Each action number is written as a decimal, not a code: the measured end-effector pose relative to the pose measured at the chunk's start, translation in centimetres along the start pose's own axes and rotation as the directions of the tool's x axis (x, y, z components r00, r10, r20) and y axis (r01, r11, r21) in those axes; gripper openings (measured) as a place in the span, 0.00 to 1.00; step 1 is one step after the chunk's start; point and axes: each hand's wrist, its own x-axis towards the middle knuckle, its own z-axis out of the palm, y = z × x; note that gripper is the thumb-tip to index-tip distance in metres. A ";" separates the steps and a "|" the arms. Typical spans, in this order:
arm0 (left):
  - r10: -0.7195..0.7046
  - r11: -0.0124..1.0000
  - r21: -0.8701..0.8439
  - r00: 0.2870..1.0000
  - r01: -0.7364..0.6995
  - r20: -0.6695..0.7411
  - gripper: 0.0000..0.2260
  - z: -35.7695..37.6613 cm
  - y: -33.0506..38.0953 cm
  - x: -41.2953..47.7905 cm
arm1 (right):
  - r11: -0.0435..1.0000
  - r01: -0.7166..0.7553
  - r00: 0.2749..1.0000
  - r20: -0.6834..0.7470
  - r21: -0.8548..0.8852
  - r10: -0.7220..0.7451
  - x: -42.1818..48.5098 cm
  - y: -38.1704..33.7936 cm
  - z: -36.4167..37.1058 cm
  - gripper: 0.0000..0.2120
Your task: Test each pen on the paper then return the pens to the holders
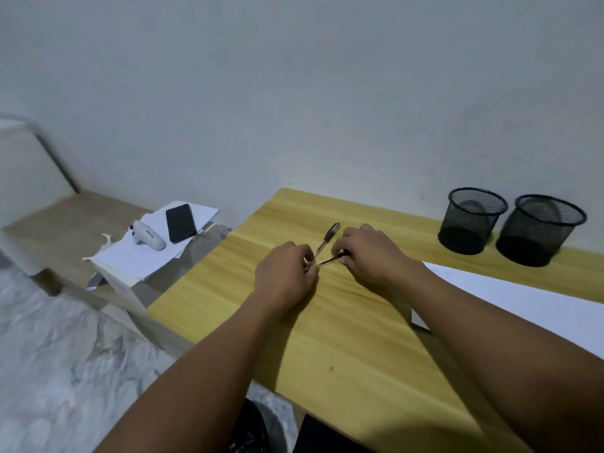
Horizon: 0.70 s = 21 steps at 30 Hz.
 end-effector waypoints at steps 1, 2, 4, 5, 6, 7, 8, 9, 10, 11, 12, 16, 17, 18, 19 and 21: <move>0.012 1.000 0.009 1.000 -0.012 -0.004 0.09 0.0 0.1 -0.2 | 1.000 0.011 1.000 0.005 -0.014 -0.010 0.0 0.0 0.0 0.10; 0.024 0.999 0.022 1.000 -0.024 -0.009 0.09 0.1 0.1 -0.4 | 0.999 0.020 1.000 0.014 -0.031 -0.020 -0.1 0.1 -0.1 0.09; 0.050 0.998 0.050 0.998 -0.048 -0.026 0.09 0.2 0.1 -0.6 | 0.996 0.041 0.999 0.031 -0.077 -0.039 -0.3 0.0 -0.3 0.07; 0.063 0.996 0.063 0.997 -0.060 -0.036 0.10 0.1 0.0 -0.6 | 0.993 0.056 0.998 0.035 -0.106 -0.052 -0.4 0.0 -0.5 0.05; 0.077 0.995 0.074 0.996 -0.073 -0.046 0.10 0.1 0.0 -0.7 | 0.989 0.070 0.997 0.037 -0.132 -0.066 -0.7 0.0 -0.7 0.04; 0.096 0.993 0.080 0.994 -0.092 -0.053 0.10 -0.1 0.0 -0.7 | 0.986 0.079 0.997 0.039 -0.146 -0.074 -1.0 -0.1 -0.9 0.03; 0.121 0.990 0.082 0.991 -0.116 -0.054 0.10 -0.2 0.1 -0.7 | 0.987 0.076 0.997 0.041 -0.143 -0.071 -1.4 -0.1 -1.1 0.03; 0.142 0.988 0.075 0.988 -0.138 -0.055 0.10 -0.4 0.2 -0.8 | 0.991 0.065 0.997 0.044 -0.119 -0.060 -1.8 -0.1 -1.3 0.02; 0.151 0.988 0.052 0.987 -0.148 -0.059 0.09 -0.6 0.4 -0.8 | 0.996 0.045 0.998 0.047 -0.078 -0.042 -2.2 0.0 -1.7 0.03; 0.147 0.989 0.007 0.986 -0.147 -0.072 0.08 -0.8 0.6 -0.8 | 0.999 0.024 0.999 0.046 -0.034 -0.023 -2.5 0.2 -2.0 0.03; 0.133 0.988 -0.063 0.987 -0.139 -0.089 0.07 -0.9 0.9 -0.7 | 1.000 0.005 0.999 0.041 0.009 -0.005 -2.7 0.4 -2.5 0.04; 0.002 0.882 -0.461 0.978 -0.101 -0.209 0.10 -1.8 3.5 0.2 | 0.981 -0.067 0.998 0.001 0.184 0.068 -3.6 1.9 -5.5 0.10; -0.039 0.840 -0.536 0.975 -0.087 -0.219 0.12 -2.1 4.5 0.4 | 0.961 -0.091 0.994 -0.037 0.260 0.104 -4.1 2.3 -6.4 0.09; -0.072 0.803 -0.592 0.975 -0.068 -0.210 0.14 -2.3 5.8 0.6 | 0.926 -0.117 0.984 -0.087 0.358 0.158 -4.6 2.8 -7.3 0.08; -0.092 0.768 -0.638 0.977 -0.052 -0.191 0.15 -2.4 7.0 0.9 | 0.870 -0.142 0.962 -0.139 0.473 0.233 -5.0 3.3 -8.1 0.06; -0.085 0.712 -0.702 0.987 -0.035 -0.136 0.16 -2.0 9.2 1.2 | 0.703 -0.144 0.903 -0.198 0.697 0.381 -6.1 4.3 -9.5 0.03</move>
